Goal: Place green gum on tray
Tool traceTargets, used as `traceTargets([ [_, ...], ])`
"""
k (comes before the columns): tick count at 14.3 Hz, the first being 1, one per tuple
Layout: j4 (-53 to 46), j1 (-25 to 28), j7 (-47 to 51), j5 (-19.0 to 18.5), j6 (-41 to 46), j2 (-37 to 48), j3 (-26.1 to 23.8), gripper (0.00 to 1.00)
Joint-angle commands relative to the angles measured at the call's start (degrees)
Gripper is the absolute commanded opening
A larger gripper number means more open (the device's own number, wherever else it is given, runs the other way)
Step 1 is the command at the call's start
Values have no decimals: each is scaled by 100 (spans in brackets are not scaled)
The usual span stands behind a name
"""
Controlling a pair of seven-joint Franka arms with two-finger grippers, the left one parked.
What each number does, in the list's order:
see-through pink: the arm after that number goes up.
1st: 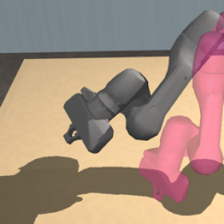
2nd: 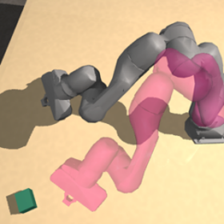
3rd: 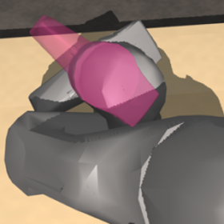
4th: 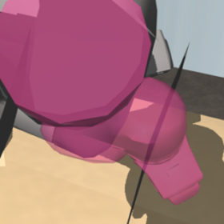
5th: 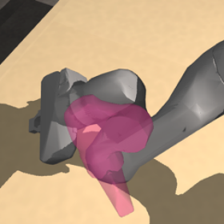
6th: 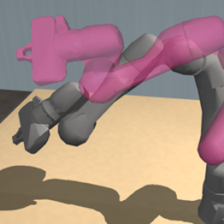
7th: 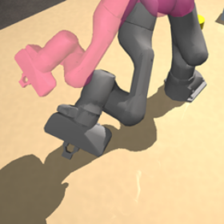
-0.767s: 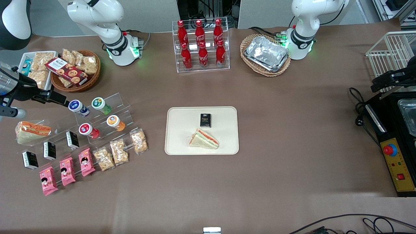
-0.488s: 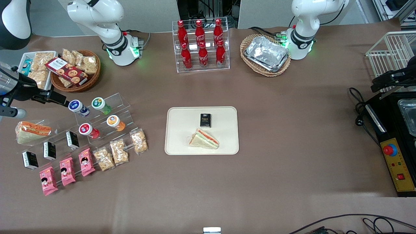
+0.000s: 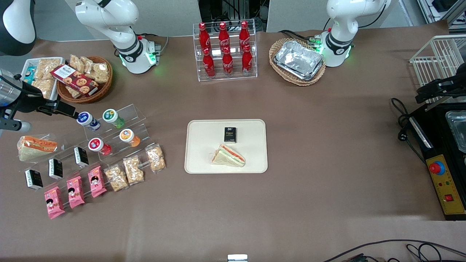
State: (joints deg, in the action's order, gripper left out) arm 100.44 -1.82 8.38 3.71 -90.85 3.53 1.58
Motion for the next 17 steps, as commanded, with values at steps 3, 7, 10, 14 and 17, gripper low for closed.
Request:
traceTargets([
  [3,686,199,-283,121,-134,621,-9,100],
  [7,1730,226,-784,68,-687,1455,-9,100],
  [10,2671,366,-794,51,-1328,1983,-9,100],
  [14,3314,402,-785,51,-1873,2064,-132,100],
  [17,3753,402,-776,42,-2400,2055,-150,100],
])
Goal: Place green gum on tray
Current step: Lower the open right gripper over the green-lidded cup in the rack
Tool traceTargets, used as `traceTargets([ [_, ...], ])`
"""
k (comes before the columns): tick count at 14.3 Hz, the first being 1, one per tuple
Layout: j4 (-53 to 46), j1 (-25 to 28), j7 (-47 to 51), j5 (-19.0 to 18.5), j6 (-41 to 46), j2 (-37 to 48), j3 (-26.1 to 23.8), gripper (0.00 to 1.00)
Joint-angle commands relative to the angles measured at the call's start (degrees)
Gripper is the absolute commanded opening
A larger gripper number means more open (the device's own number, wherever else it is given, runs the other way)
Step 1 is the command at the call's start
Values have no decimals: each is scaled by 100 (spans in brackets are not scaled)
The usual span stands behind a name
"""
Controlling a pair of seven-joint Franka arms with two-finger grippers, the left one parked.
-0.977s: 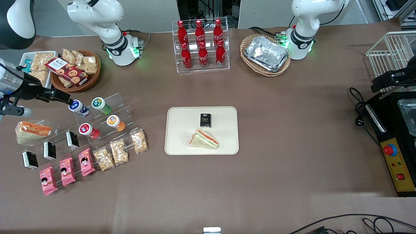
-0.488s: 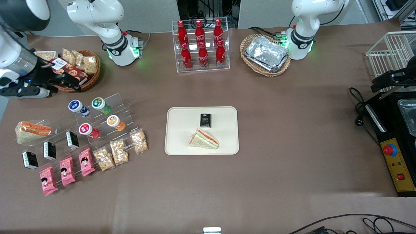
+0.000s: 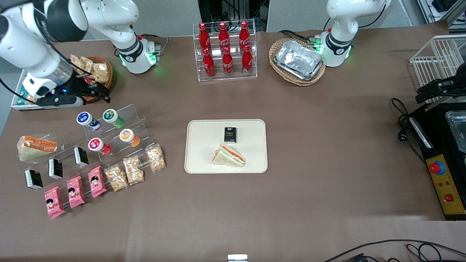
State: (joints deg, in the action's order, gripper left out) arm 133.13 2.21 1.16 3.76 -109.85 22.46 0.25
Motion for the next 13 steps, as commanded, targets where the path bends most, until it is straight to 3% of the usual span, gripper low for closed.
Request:
traceTargets([
  [1,625,-1,-29,-6,-694,153,-16,100],
  [13,1339,-54,51,-367,-2005,-321,-148,100],
])
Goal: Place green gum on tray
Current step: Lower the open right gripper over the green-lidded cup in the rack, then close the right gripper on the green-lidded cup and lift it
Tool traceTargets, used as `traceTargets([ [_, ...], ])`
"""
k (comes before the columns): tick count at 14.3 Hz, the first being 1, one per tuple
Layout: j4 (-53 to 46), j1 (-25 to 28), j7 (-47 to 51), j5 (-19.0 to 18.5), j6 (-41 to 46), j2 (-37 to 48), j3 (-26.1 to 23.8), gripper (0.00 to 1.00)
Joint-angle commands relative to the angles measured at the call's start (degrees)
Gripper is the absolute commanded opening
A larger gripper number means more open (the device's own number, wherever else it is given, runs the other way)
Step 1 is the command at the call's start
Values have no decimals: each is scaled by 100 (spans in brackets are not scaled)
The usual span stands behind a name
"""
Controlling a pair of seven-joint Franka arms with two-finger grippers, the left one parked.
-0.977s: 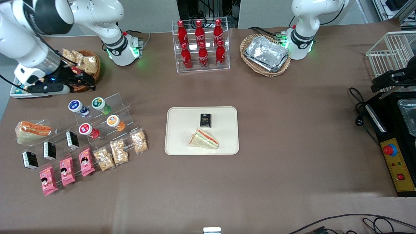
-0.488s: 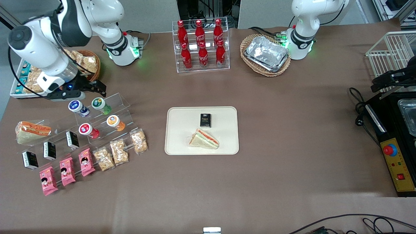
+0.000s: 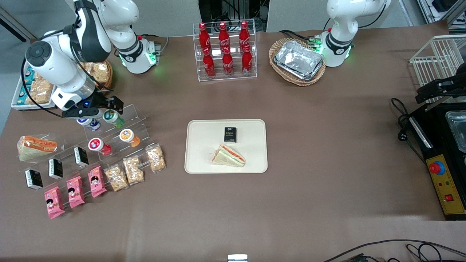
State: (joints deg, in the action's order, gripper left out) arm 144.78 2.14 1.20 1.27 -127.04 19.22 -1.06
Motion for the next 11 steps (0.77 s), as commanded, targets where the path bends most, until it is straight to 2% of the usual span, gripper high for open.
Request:
traceTargets([
  [1,174,-47,47,-119,-312,-41,-17,100],
  [3,174,-64,56,-119,-383,-103,-17,93],
  [5,174,-65,56,-119,-418,-112,-17,75],
  [7,174,-65,56,-119,-418,-121,-17,60],
  [10,156,-65,56,-119,-392,-121,-17,28],
  [11,121,-65,56,-119,-340,-95,-17,22],
])
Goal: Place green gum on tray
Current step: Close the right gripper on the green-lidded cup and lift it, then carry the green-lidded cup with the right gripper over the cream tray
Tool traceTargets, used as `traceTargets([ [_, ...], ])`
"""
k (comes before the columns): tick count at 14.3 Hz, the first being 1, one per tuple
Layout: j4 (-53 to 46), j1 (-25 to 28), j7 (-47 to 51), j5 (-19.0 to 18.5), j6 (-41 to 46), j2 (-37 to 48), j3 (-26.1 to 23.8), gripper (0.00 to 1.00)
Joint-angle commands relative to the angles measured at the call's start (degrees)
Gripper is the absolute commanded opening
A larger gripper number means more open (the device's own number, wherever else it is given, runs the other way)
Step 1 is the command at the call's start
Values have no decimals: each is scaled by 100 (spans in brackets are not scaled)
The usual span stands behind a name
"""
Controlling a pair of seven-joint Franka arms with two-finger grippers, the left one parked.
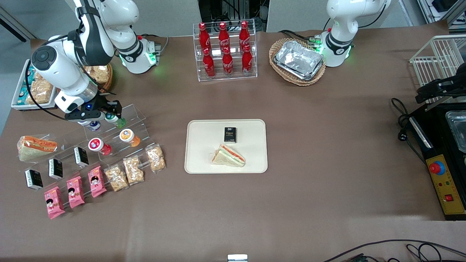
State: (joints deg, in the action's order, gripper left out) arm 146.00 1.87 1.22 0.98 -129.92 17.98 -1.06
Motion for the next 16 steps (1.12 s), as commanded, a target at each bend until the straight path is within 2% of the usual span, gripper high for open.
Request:
traceTargets([
  [1,-45,-38,54,-89,27,65,-9,17],
  [3,-465,-38,71,-81,639,170,-17,16],
  [5,-1149,23,386,-63,1719,179,-35,16],
  [7,-1748,32,781,7,2407,144,-209,16],
  [8,-1942,32,1027,86,2610,127,-385,16],
  [9,-2118,32,1412,391,2794,135,-543,16],
  [10,-2268,24,1773,751,2927,135,-788,16],
  [11,-2373,24,2038,928,2937,118,-991,16],
  [13,-2471,32,2714,1053,2797,-39,-1334,16],
  [16,-2471,32,3584,1053,2139,-460,-1958,16],
])
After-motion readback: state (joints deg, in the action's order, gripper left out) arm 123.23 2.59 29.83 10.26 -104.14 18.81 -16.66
